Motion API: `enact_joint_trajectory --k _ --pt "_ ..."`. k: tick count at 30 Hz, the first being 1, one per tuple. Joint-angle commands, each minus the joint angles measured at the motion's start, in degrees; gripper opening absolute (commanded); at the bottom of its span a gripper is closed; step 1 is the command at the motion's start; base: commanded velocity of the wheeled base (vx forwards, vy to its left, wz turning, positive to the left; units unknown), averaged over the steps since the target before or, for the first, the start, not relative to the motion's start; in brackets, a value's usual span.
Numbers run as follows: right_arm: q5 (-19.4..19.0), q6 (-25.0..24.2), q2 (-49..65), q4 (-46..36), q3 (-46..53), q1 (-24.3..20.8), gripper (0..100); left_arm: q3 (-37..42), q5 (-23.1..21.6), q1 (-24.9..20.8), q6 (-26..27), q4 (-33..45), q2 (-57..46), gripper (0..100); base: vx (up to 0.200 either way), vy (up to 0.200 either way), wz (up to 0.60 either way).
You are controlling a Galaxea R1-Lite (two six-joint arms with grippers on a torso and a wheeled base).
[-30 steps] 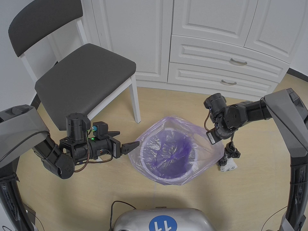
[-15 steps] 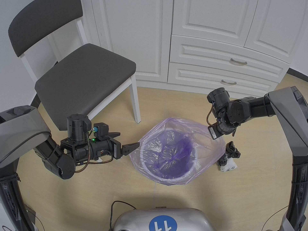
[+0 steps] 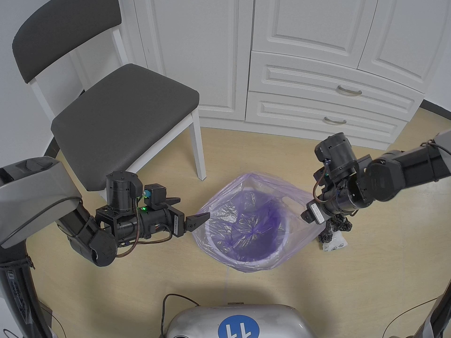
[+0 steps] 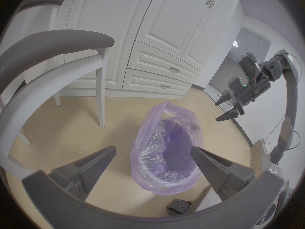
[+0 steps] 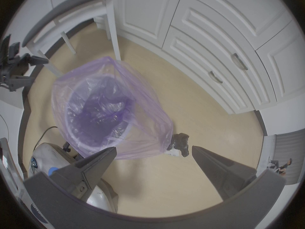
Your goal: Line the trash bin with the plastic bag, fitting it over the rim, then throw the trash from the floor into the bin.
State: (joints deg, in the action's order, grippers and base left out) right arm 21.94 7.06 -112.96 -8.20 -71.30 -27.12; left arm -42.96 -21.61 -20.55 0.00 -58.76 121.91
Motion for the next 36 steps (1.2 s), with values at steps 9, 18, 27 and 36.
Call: enact_joint_trajectory --k 9,18,27,36 --pt "-1.6 6.3 3.4 64.1 40.5 -2.4 100 -1.7 11.2 -4.1 1.0 0.0 0.3 100 0.0 0.0 0.0" --pt "-3.7 15.2 -14.0 94.9 36.0 2.9 100 0.4 24.5 -8.7 11.2 -9.1 2.5 100 0.0 0.0 0.0" --pt "-5.7 16.2 -16.5 98.2 37.9 2.9 100 -0.5 24.9 -8.7 13.6 -13.0 8.0 100 0.0 0.0 0.0" --pt "-5.8 19.7 -17.1 97.1 42.7 2.5 100 -0.1 24.7 -8.8 14.8 -13.0 9.0 100 0.0 0.0 0.0"
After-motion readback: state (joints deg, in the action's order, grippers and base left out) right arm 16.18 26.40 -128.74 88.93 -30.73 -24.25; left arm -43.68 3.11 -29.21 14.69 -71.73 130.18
